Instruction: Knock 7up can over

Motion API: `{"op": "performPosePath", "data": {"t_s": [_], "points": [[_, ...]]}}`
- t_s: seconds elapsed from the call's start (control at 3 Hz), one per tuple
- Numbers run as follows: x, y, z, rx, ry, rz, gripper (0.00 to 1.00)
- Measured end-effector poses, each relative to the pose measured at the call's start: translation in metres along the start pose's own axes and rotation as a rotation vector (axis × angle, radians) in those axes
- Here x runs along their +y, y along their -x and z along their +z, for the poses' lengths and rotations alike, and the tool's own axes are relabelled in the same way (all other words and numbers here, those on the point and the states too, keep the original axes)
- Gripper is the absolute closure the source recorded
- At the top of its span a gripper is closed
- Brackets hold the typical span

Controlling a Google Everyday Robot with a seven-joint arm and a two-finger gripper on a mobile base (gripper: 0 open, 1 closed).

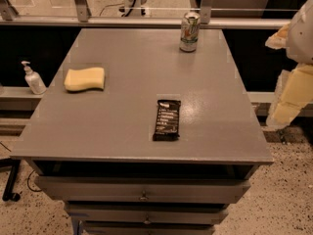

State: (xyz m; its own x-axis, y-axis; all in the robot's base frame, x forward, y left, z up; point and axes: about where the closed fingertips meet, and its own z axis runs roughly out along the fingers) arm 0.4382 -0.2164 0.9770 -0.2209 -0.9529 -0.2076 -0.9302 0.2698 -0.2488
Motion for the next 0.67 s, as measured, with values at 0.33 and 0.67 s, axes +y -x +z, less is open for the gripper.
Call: {"op": "performPosePath", "data": {"t_s": [0.33,0.67], "points": [[0.0,0.0,0.0,0.0,0.0,0.0,0.0],[-0.004,0.0001,-0.0006,-0.025,-0.02,0.0,0.0]]}}
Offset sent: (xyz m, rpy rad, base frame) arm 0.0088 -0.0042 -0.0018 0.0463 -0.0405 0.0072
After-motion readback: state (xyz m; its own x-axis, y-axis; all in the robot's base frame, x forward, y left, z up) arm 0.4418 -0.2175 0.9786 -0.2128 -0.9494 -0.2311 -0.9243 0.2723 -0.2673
